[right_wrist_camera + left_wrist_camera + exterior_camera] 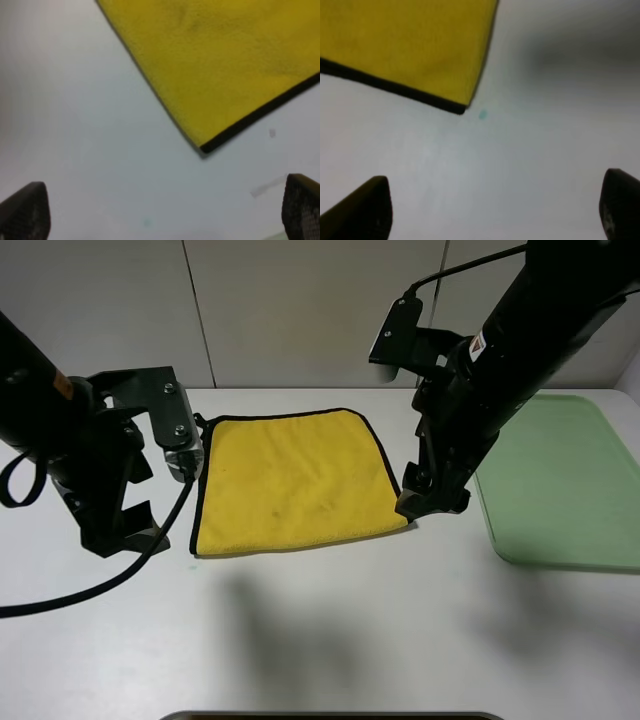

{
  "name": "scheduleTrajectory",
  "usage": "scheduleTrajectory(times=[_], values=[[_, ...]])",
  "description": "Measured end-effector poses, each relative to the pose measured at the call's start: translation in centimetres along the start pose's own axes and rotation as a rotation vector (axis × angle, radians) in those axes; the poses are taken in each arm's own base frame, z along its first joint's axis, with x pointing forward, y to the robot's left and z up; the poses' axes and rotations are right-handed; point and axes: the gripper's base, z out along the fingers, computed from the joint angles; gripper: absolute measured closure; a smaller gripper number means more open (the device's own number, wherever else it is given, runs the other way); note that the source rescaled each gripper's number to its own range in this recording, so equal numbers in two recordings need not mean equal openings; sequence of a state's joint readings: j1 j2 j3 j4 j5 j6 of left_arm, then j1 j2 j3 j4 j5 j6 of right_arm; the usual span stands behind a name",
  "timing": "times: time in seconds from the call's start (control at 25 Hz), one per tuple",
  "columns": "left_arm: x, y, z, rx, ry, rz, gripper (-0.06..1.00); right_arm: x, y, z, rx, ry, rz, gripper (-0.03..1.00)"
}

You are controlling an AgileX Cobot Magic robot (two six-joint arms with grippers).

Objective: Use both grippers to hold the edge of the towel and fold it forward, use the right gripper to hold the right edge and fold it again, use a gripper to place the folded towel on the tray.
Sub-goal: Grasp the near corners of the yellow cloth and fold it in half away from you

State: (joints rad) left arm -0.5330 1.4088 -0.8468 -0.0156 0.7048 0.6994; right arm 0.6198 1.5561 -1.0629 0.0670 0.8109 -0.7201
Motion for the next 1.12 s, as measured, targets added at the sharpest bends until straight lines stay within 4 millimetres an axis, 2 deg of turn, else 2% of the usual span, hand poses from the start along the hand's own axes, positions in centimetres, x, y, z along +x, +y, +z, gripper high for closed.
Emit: scheduleTrajectory(times=[0.2, 0.44, 0.92, 1.12], values=[[-0.1, 0.8, 2.0, 0.005, 0.008, 0.009, 0.13, -0.2, -0.3, 2.1, -0.009, 0.014, -0.066, -0.03], [-0.1, 0.8, 3.4, 0.027, 0.031, 0.038, 0.14, -0.3, -0.6, 4.3, -0.021, 0.03, -0.166, -0.03], [-0.1, 0.9, 3.6, 0.027, 0.037, 0.053, 0.14, 0.2, -0.7, 8.2, -0.062, 0.113, -0.422, -0.03], [-0.1, 0.9, 3.6, 0.026, 0.038, 0.057, 0.14, -0.5, 0.0, 9.7, -0.066, 0.1, -0.504, -0.03]])
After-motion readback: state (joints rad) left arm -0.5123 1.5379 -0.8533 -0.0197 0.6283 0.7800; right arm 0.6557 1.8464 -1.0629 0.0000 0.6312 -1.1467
